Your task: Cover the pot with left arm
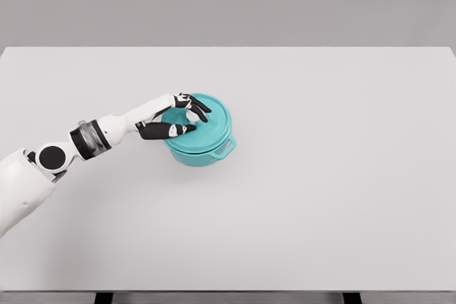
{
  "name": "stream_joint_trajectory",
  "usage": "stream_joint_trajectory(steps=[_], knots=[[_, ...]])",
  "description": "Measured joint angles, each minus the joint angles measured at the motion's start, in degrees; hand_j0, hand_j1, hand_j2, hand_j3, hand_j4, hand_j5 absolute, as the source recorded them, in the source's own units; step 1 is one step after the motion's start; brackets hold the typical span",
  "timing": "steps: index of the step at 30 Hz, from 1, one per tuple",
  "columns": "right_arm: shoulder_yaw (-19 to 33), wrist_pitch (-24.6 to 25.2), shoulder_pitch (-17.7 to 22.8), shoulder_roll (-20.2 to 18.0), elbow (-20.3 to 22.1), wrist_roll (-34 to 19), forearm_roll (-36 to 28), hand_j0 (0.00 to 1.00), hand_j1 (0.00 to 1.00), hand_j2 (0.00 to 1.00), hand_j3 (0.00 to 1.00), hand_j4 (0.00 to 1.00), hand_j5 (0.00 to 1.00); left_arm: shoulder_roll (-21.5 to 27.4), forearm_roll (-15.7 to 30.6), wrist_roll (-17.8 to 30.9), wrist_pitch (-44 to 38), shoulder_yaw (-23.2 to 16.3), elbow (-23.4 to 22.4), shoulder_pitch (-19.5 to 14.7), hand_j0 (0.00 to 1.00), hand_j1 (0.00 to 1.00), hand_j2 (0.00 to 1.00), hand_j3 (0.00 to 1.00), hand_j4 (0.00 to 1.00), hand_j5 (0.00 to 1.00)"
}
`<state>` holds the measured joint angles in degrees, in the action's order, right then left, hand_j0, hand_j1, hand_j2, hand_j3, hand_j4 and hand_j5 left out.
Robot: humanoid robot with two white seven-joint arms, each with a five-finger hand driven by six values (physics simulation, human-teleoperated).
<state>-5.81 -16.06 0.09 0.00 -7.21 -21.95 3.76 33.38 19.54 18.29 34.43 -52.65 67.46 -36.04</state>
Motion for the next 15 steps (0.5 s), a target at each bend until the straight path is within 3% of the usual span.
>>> stream_joint_trajectory(steps=[15], knots=[[0.0,0.0,0.0,0.0,0.0,0.0,0.0,1.00,1.00,1.00,1.00,1.00,1.00,0.1,0.7,0.4,0.4,0.1,0.0,-0.1,0.82,0.82,0.82,0.82,0.82,0.82]])
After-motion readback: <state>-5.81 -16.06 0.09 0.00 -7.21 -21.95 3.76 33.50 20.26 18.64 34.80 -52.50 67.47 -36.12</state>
